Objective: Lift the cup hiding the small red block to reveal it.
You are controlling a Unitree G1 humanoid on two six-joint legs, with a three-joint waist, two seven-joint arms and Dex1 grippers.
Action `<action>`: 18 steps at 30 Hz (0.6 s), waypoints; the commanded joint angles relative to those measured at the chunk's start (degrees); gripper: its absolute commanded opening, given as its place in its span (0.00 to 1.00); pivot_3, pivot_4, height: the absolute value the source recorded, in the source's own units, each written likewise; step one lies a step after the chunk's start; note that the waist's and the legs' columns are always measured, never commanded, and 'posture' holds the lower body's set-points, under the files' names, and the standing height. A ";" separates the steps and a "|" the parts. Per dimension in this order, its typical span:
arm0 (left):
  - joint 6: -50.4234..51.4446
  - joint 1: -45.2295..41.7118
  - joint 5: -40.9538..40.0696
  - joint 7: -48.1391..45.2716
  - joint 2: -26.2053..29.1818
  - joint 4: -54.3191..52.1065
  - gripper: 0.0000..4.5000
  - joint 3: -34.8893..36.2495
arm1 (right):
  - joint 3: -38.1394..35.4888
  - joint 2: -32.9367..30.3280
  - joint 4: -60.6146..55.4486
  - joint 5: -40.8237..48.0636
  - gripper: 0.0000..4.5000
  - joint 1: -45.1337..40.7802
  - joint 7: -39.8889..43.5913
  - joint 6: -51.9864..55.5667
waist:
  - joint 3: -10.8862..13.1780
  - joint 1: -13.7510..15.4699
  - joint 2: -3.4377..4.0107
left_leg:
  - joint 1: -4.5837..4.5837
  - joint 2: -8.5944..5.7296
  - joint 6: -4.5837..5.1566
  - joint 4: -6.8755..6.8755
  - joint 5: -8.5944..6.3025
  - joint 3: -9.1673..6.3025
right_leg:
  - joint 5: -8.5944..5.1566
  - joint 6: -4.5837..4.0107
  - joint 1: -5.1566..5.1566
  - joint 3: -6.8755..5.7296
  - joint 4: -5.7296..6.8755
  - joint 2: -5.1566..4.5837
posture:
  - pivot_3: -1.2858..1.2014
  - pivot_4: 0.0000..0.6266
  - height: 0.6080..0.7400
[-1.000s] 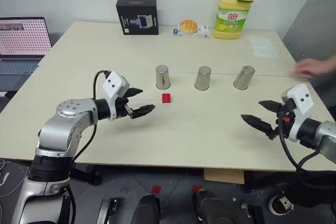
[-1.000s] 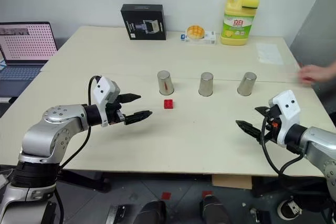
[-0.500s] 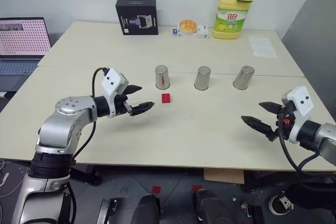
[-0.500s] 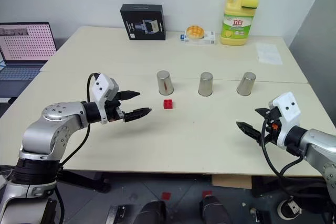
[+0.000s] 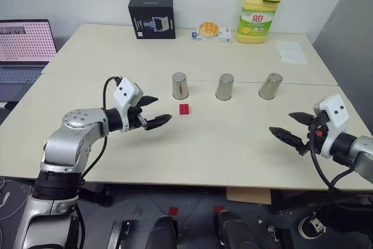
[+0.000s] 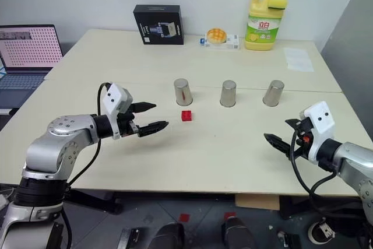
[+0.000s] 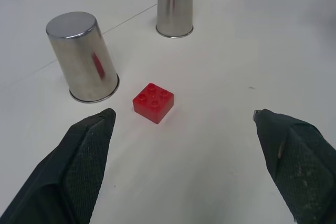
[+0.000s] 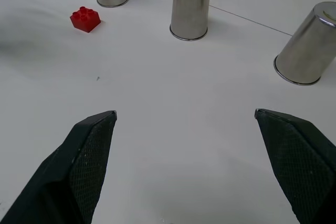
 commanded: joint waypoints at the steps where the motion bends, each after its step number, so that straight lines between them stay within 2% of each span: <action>1: 0.01 -0.52 -0.50 0.26 0.10 -2.48 0.99 0.21 | -1.12 -1.11 -0.61 -0.22 1.00 -0.69 0.04 -1.22 | 0.00 0.00 0.00 | 0.00 0.00 0.00 0.00 0.00 0.00 | 0.01 0.02 0.00 0.00 0.01 0.00 | 0.52 0.24 1.00; 18: 0.78 0.22 -0.72 0.78 1.05 -3.33 0.99 1.17 | -0.47 -1.58 0.31 -0.48 1.00 -1.13 0.30 -1.72 | 0.00 -0.01 0.00 | 0.02 0.00 0.00 0.02 0.00 0.00 | 0.00 0.00 0.01 0.01 0.03 0.00 | 0.52 0.24 1.00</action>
